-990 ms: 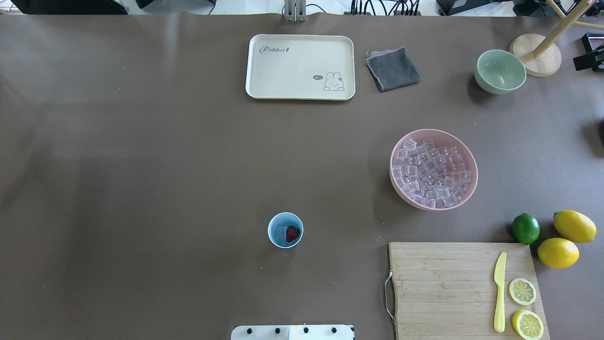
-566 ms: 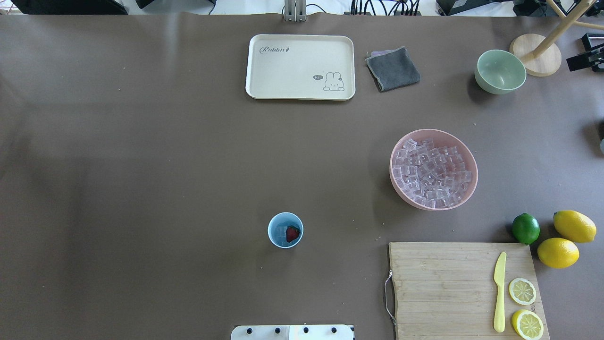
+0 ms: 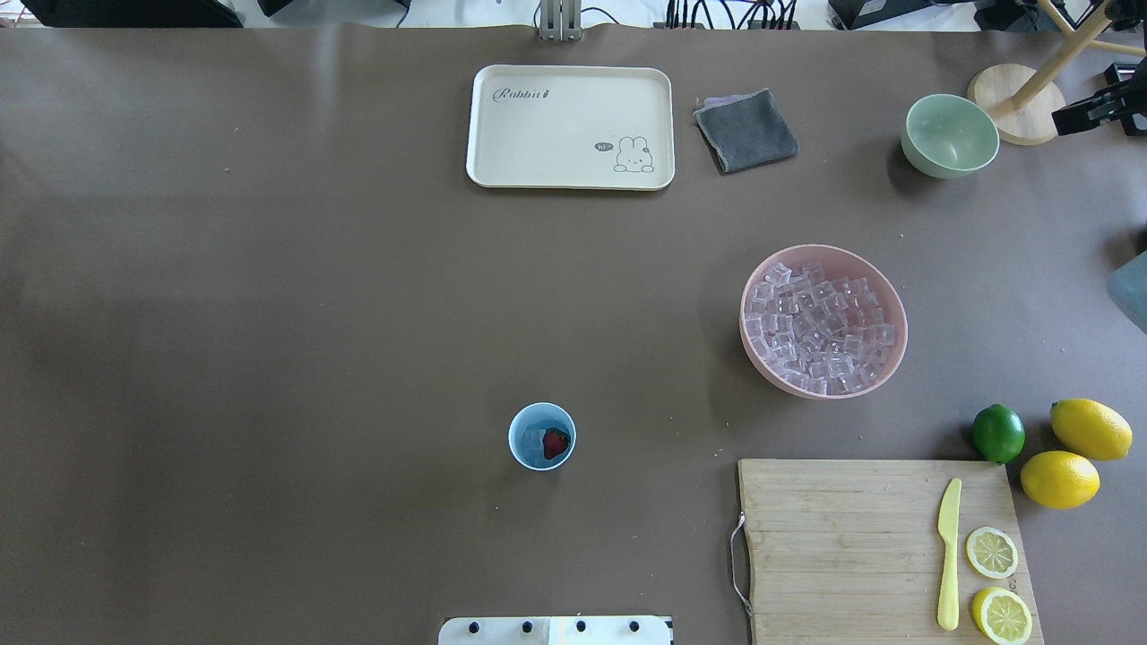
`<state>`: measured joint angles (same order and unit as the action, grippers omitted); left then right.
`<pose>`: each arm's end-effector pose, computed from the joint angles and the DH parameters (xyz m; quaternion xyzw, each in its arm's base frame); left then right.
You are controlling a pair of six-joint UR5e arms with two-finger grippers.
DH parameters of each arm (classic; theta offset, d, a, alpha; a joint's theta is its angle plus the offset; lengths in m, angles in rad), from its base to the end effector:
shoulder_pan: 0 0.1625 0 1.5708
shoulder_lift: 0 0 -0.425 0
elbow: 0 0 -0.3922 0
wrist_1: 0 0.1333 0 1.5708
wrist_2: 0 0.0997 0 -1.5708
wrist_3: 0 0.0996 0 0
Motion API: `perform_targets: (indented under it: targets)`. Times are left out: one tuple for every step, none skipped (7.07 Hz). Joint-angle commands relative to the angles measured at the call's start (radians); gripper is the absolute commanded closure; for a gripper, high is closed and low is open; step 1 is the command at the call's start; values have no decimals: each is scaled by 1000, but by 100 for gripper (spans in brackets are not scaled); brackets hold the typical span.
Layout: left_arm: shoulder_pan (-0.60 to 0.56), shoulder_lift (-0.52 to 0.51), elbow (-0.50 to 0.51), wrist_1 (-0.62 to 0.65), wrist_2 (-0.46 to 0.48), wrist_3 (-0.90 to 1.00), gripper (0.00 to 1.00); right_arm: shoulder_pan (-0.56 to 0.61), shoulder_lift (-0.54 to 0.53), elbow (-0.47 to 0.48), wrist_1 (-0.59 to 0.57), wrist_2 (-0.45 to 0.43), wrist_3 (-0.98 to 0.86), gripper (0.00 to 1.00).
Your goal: Mash ice and strawberries in cup
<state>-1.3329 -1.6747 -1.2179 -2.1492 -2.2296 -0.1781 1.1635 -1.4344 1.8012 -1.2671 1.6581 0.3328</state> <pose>0.0579 -0.5457 0.7241 0.0859 0.3443 0.0809 0.9314 -0.1089 -0.5669 0.4587 0.2915 -0.1573 -0.0495 0.9422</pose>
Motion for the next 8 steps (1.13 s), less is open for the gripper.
perform_targets:
  targets:
    - [1, 30, 6, 6, -1, 3, 100, -5, -1, -2, 0, -7, 0, 0]
    - [1, 33, 15, 9, -1, 3, 100, -5, 0, -5, -2, -6, 2, 0]
    - [1, 48, 23, 9, 4, -1, 100, -5, -3, -6, -2, -6, 2, 0]
    - [1, 50, 34, 9, 4, -4, 100, -5, -3, -6, 0, -6, 0, 0]
    - [1, 47, 52, 9, 5, -6, 100, -5, -4, -6, 0, -9, 0, 0]
    - [1, 43, 73, 8, 5, -4, 100, -5, -6, -6, 0, -9, 0, 0]
    - [7, 43, 86, 5, 5, -3, 100, -5, -6, -6, 0, -9, 0, 0]
    - [15, 36, 87, 5, 5, -1, 68, -5, -3, -5, 0, -9, 0, 0]
